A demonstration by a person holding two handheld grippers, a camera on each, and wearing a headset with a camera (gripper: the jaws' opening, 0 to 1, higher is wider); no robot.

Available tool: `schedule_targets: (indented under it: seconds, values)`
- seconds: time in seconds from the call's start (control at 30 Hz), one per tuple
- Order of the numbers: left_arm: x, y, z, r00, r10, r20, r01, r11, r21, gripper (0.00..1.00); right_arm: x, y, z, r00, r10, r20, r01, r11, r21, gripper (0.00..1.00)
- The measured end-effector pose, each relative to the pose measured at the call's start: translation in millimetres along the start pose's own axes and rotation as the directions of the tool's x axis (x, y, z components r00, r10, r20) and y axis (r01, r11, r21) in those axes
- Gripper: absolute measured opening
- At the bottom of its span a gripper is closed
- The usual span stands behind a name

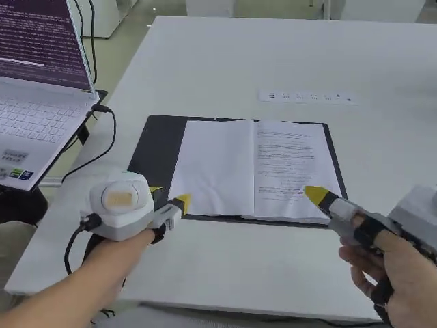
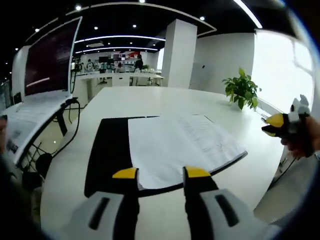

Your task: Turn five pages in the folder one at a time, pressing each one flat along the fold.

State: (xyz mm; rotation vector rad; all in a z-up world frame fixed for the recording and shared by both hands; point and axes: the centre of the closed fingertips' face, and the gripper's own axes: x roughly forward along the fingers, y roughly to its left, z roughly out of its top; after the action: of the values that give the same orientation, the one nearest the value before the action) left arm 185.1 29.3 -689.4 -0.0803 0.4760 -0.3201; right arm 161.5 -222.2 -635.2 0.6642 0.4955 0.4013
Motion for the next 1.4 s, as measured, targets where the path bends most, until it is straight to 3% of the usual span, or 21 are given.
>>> schedule_targets:
  seconds: [0.13,0.27,0.37,0.5,0.57,0.63,0.7,0.8,0.87,1.03,1.13,1.27,1.4]
  values:
    - [-21.7,-5.5,8.5,0.9998,0.001,0.022,-0.001,1.000,0.003,0.39,-23.5,-6.5,14.3,0.9989,-0.022,0.041,0.025,0.996,-0.083,0.32]
    - [-37.9,-11.5,13.3,0.9993,0.000,0.038,-0.002,0.999,0.036,0.43,-36.0,-17.8,15.8,0.9981,-0.032,0.053,0.036,0.996,-0.085,0.43]
    - [-49.1,-16.6,16.7,0.9988,-0.004,0.049,0.002,0.999,0.040,0.50,-44.0,-33.0,11.2,0.9967,-0.074,0.035,0.079,0.982,-0.172,0.52]
    - [-60.2,-22.1,18.8,0.9987,-0.004,0.051,0.001,0.999,0.046,0.57,-50.4,-39.9,4.2,0.9962,-0.087,0.002,0.086,0.970,-0.225,0.60]
    - [-64.9,-22.6,18.7,0.9988,0.007,0.049,-0.009,0.999,0.041,0.62,-53.4,-44.6,3.2,0.9947,-0.103,-0.006,0.097,0.953,-0.288,0.65]
    - [-68.4,-24.0,17.7,0.9988,0.007,0.049,-0.009,0.999,0.034,0.68,-54.6,-45.3,2.3,0.9940,-0.108,-0.017,0.098,0.950,-0.297,0.70]
    - [-71.6,-22.0,13.1,0.9993,0.026,0.026,-0.028,0.998,0.055,0.75,-55.5,-46.0,3.5,0.9933,-0.114,-0.021,0.101,0.944,-0.313,0.75]
    - [-75.5,-21.5,9.4,0.9994,0.031,0.014,-0.032,0.999,0.043,0.83,-57.1,-46.6,7.5,0.9929,-0.117,-0.023,0.102,0.932,-0.349,0.79]
    - [-78.4,-21.1,5.1,0.9993,0.037,-0.001,-0.036,0.999,0.040,0.86,-58.3,-50.2,9.7,0.9904,-0.135,-0.028,0.114,0.914,-0.389,0.84]
    - [-83.5,-20.6,2.0,0.9988,0.049,-0.004,-0.049,0.998,0.042,0.93,-59.8,-55.0,16.1,0.9902,-0.137,-0.028,0.114,0.908,-0.403,0.92]
    - [-85.4,-19.9,3.7,0.9982,0.061,0.001,-0.061,0.997,0.050,0.99,-61.6,-56.4,20.9,0.9923,-0.124,-0.009,0.111,0.918,-0.382,0.96]
    - [-86.5,-19.1,5.7,0.9975,0.070,0.003,-0.070,0.996,0.057,0.99,-64.1,-56.8,23.4,0.9932,-0.116,0.004,0.109,0.924,-0.367,1.00]
    - [-84.1,-21.2,6.8,0.9972,0.075,0.001,-0.075,0.996,0.053,0.99,-65.4,-57.7,20.8,0.9925,-0.122,-0.011,0.108,0.919,-0.379,1.00]
